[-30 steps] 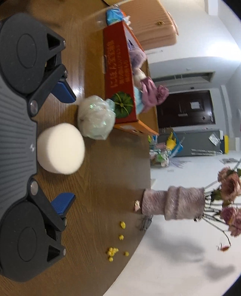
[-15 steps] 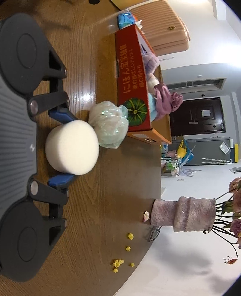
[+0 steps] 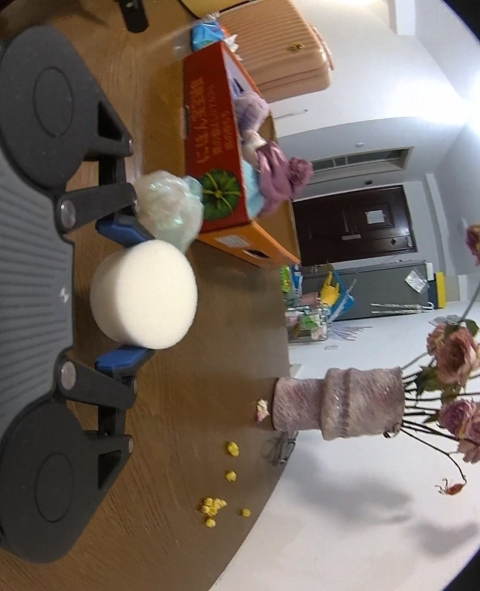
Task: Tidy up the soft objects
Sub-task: 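Grasp the clear plastic bag of fluff with the left gripper while the right gripper holds the sponge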
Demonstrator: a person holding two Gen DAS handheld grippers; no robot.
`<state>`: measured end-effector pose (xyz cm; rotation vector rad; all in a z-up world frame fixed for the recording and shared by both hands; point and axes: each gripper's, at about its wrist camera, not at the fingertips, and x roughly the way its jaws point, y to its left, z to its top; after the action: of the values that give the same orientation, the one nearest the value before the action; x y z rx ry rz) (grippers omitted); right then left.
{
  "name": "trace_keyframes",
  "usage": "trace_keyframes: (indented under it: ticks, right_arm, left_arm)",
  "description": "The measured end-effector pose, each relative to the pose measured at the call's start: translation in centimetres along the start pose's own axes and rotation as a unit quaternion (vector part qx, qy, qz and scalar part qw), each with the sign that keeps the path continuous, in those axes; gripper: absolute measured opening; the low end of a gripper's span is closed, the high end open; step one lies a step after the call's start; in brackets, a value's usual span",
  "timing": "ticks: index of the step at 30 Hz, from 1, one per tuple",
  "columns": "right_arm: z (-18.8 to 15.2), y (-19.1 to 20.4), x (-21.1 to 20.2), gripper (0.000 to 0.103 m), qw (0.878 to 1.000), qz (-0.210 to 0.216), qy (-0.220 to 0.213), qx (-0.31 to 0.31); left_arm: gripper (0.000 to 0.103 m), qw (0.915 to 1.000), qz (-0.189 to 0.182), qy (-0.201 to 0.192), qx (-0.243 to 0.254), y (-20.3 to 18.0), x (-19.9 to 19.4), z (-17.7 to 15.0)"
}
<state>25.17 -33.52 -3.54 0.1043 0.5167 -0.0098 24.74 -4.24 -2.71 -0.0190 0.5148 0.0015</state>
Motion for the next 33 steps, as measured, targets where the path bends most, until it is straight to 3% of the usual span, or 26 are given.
trace_keyframes:
  ticks: [24,33]
  right_arm:
    - [1.6,-7.0,-0.4,0.056,0.999,-0.009,-0.044,0.002]
    - [1.9,-8.9,-1.0,0.056,0.998,-0.01,-0.056,0.015]
  left_arm:
    - [0.103,0.9956,-0.078,0.003,0.053,-14.6,2.6,0.5]
    - [0.103,0.9941,-0.08,0.028,0.068,-18.1,5.6,1.1]
